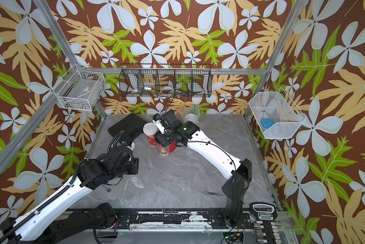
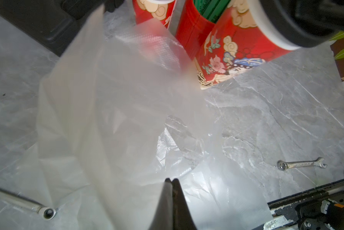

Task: Pack milk tea into plastic carrier bags
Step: Pick up the milk tea cup at the center of the board, then place the milk tea cup in the plastic carrier bag.

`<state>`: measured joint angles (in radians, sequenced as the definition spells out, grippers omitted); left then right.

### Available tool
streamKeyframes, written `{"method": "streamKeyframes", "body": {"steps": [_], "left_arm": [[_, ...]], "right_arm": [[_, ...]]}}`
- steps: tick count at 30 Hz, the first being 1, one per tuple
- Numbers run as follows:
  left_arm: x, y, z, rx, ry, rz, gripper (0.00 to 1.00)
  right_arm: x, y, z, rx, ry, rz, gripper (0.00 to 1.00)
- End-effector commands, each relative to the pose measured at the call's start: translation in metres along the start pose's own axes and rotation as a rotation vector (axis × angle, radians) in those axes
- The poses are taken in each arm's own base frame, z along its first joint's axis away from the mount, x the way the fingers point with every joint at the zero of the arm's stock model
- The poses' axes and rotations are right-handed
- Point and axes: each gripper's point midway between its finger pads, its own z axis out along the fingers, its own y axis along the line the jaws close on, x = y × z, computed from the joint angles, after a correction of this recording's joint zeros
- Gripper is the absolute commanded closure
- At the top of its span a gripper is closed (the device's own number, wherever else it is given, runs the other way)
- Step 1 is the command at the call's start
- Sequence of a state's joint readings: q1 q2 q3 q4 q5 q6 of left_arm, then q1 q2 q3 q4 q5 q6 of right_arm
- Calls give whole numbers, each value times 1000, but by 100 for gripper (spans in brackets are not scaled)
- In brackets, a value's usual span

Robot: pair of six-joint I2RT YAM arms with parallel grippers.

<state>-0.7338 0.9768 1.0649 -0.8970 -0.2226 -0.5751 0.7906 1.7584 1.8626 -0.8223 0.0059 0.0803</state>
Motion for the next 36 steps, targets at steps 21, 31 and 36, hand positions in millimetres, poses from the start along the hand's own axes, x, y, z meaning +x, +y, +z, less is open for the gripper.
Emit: {"method": "streamKeyframes", "body": {"steps": [21,31,36], "left_arm": [[-61,-100,62,244,-9,-1,100],[-88,-110,75,275,-75,-85,100],[-96,-102,72,269,-129,-141,100]], "right_arm": [[2,-27,-178,17,-373,158,44],[17,-18,-177,-46,-359,214,45],[22,-13,-173,-78,-356,239,45]]}}
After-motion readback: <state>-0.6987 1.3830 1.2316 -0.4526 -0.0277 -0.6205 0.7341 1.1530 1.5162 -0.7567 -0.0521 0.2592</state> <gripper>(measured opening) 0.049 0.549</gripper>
